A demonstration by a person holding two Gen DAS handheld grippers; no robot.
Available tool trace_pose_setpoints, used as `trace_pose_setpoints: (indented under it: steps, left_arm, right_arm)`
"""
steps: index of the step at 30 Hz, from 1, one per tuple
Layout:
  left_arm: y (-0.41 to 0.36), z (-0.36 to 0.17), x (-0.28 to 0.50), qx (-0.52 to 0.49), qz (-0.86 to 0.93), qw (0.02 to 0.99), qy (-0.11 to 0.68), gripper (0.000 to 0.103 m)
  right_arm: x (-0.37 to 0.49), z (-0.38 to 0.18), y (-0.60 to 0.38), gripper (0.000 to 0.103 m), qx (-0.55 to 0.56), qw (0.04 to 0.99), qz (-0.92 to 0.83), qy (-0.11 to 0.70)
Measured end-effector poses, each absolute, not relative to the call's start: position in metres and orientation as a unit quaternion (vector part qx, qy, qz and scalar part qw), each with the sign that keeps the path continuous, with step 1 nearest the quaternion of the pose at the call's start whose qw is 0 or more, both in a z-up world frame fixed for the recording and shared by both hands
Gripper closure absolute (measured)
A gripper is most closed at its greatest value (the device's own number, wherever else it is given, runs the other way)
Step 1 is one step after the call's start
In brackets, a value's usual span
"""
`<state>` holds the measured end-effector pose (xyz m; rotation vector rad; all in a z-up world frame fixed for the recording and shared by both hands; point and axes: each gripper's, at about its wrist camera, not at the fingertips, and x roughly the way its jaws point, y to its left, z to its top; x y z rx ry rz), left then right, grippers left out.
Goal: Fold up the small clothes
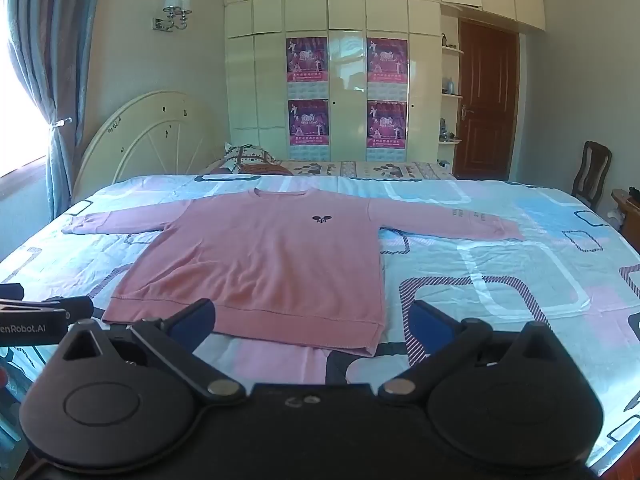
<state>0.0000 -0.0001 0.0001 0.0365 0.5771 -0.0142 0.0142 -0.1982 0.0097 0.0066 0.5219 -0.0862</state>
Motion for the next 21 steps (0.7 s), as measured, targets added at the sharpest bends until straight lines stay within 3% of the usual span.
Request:
trace_pose_setpoints:
  steps: [21]
  left_arm:
    - [0.0018, 0.0038, -0.0004, 0.020, -0.004, 0.959, 0.283, 0.000]
  right_arm:
    - [0.0152, 0.0090, -0.1970, 0.000, 0.011, 0.967, -0.037, 0.250]
